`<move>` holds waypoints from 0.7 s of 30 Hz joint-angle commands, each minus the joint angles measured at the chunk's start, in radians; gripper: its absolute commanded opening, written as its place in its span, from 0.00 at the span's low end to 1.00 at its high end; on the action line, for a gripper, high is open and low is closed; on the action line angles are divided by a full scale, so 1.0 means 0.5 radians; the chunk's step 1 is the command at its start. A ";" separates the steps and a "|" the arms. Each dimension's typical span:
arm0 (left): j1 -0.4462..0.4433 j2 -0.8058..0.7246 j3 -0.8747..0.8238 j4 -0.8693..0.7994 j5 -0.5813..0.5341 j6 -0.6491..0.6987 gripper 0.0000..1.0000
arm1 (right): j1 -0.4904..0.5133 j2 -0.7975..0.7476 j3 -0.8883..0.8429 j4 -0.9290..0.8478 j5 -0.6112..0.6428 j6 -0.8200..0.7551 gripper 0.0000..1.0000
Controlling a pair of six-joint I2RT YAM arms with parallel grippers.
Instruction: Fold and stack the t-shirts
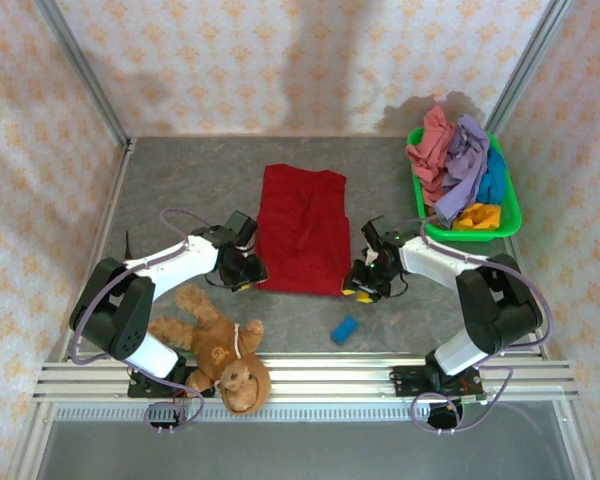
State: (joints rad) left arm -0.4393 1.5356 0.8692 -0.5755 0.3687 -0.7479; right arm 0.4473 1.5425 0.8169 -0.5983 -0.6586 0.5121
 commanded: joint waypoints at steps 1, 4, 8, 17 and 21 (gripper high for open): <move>-0.026 -0.005 -0.055 0.111 0.038 -0.055 0.44 | 0.011 0.016 0.007 0.058 -0.019 0.002 0.38; -0.030 0.007 -0.111 0.232 0.091 -0.087 0.44 | 0.011 0.041 0.018 0.082 -0.031 0.004 0.37; -0.048 0.015 -0.114 0.263 0.037 -0.060 0.42 | 0.005 0.091 0.022 0.109 -0.011 -0.011 0.36; -0.050 0.087 -0.189 0.472 -0.044 -0.059 0.28 | -0.017 0.326 0.136 0.178 -0.107 -0.058 0.26; -0.054 0.099 -0.180 0.463 -0.038 -0.054 0.21 | -0.014 0.318 0.134 0.175 -0.124 -0.070 0.14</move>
State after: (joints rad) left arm -0.4583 1.5646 0.7937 -0.3725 0.3843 -0.7742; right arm 0.4252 1.6665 0.8730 -0.6109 -0.7082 0.4988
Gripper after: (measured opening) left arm 0.224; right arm 0.172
